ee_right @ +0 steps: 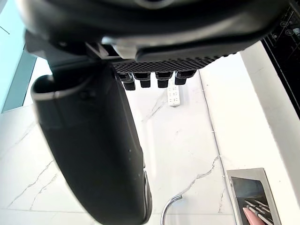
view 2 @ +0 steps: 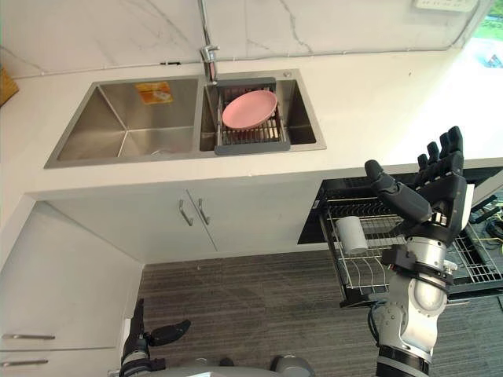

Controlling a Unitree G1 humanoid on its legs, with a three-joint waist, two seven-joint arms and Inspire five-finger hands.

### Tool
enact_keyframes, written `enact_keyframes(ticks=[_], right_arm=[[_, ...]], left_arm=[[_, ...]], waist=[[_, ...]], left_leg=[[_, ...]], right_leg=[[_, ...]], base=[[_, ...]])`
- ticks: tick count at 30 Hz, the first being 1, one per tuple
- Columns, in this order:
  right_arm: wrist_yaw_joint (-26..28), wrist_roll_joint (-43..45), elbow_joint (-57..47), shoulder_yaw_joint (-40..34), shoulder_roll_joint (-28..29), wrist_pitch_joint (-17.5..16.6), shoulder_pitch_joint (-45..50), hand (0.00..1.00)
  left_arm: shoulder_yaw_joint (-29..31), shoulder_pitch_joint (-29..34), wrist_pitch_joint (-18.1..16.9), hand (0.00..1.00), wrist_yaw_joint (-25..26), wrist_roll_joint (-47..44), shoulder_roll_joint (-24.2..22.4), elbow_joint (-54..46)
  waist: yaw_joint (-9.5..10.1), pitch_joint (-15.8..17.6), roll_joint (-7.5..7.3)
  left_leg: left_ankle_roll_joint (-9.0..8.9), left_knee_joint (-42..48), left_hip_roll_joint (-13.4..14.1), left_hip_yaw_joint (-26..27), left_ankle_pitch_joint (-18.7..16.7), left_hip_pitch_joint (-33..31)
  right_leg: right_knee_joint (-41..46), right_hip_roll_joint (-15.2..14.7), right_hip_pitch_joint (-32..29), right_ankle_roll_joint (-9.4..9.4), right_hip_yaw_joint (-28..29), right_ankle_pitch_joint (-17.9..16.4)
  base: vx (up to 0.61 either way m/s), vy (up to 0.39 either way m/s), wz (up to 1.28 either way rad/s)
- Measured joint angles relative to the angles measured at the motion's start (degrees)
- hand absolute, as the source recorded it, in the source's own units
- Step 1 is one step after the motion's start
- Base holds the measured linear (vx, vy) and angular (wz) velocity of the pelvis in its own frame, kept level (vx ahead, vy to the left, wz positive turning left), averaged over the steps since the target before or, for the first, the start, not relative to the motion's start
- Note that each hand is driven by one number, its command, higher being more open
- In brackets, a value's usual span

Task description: Walk over to the sink, pick up the cup, carry it to the dishwasher, place the cup inside the dishwasher, then close the dishwasher door

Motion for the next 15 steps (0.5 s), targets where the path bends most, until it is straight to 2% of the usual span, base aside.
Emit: enact_keyframes(ticks=[5, 7, 8, 9, 10, 11, 12, 13, 14, 15], right_arm=[[1.9, -1.7, -1.4, 2.5, 1.7, -0.8, 2.1, 1.00], [3.7, -1.5, -1.5, 3.4, 3.0, -0.5, 2.3, 1.00], [5.2, -1.0, -2.2, 4.3, 3.1, 0.0, 2.9, 1.00], [6.8, -0.3, -2.9, 5.0, 3.3, 0.0, 3.7, 1.00], [7.3, 0.2, -2.9, 5.2, 3.7, 0.0, 3.8, 1.00], [8.1, 0.4, -2.8, 5.4, 4.9, 0.0, 3.8, 1.00], [8.5, 0.4, -2.9, 5.5, 5.4, 0.0, 3.9, 1.00], [9.1, 0.7, -3.1, 5.7, 6.0, 0.1, 4.4, 1.00], [9.1, 0.7, -3.3, 6.3, 6.8, 0.3, 5.3, 1.00], [9.5, 0.8, -5.3, 7.3, 7.0, 0.4, 5.6, 1.00]], left_arm=[[0.3, -0.3, -0.3, 1.00, -0.1, -2.4, -0.2, 1.4], [2.4, -0.7, -0.3, 1.00, -1.6, -5.5, -0.3, 2.4], [4.4, -0.6, -0.3, 1.00, -4.2, -9.9, -0.5, 3.1], [5.8, -0.6, -0.5, 1.00, -7.6, -16.7, -0.9, 5.1], [6.7, -0.4, -0.4, 1.00, -9.3, -19.8, -1.2, 6.3], [7.8, 0.5, 0.2, 1.00, -12.0, -24.6, -1.6, 8.0], [8.1, 1.0, 0.6, 1.00, -13.2, -26.3, -1.6, 8.7], [9.2, 2.1, 1.3, 1.00, -16.0, -28.4, -2.0, 9.9], [9.8, 3.0, 1.5, 1.00, -17.6, -29.8, -2.0, 10.9], [10.5, 3.8, 1.5, 1.00, -19.6, -30.6, -2.1, 11.0]], waist=[[0.07, -0.5, -0.30], [0.14, -0.3, -0.83], [0.38, 0.0, -1.03], [1.29, 0.1, -0.40], [1.58, 0.2, -0.24], [1.76, 0.3, -0.12], [1.76, 0.3, -0.05], [1.95, 1.0, 0.24], [2.37, 0.9, -0.18], [2.51, 1.6, -0.83]], left_leg=[[-0.72, 2.9, -0.4, 0.4, 0.1, 1.4], [-1.62, 12.3, 0.6, 1.7, -0.5, -1.4], [-2.18, 22.8, 2.2, 1.6, -1.0, -5.6], [-5.47, 28.9, 3.1, 0.2, -3.4, -8.7], [-5.72, 28.4, 3.2, -1.0, -4.7, -9.5], [-6.05, 22.8, 3.3, -2.6, -4.8, -10.7], [-6.27, 18.0, 3.6, -3.1, -3.8, -11.0], [-4.51, 13.8, 4.5, -2.8, 0.6, -10.7], [-4.93, 11.6, 3.5, -2.0, 0.6, -9.0], [-6.03, 14.0, 3.4, -1.8, -0.1, -9.5]], right_leg=[[-2.1, -0.4, 3.0, 0.13, 2.5, 0.8], [-2.0, -1.0, 4.0, 0.13, 4.0, 0.8], [-2.3, -1.2, 5.4, 0.10, 4.6, 0.8], [-2.9, -0.9, 6.7, 0.03, 5.6, 0.7], [-3.1, -1.0, 7.3, 0.08, 6.3, 0.7], [-3.2, -1.0, 8.1, 0.42, 7.4, 0.5], [-3.2, -0.8, 8.4, 1.01, 7.8, 0.1], [-3.2, -0.6, 9.6, 1.90, 8.5, -0.9], [-3.0, -1.2, 10.1, 1.21, 9.3, -1.4], [-3.6, -1.3, 10.3, 0.56, 10.4, -2.0]], base=[[0.09, -0.003, -0.21], [0.07, -0.008, -0.31], [0.10, 0.035, -0.43], [0.12, 0.064, -0.50], [0.14, 0.115, -0.59], [0.08, 0.100, -0.46], [0.10, 0.142, -0.42], [0.10, 0.141, -0.28], [0.15, 0.170, -0.20], [0.12, 0.129, -0.07]])
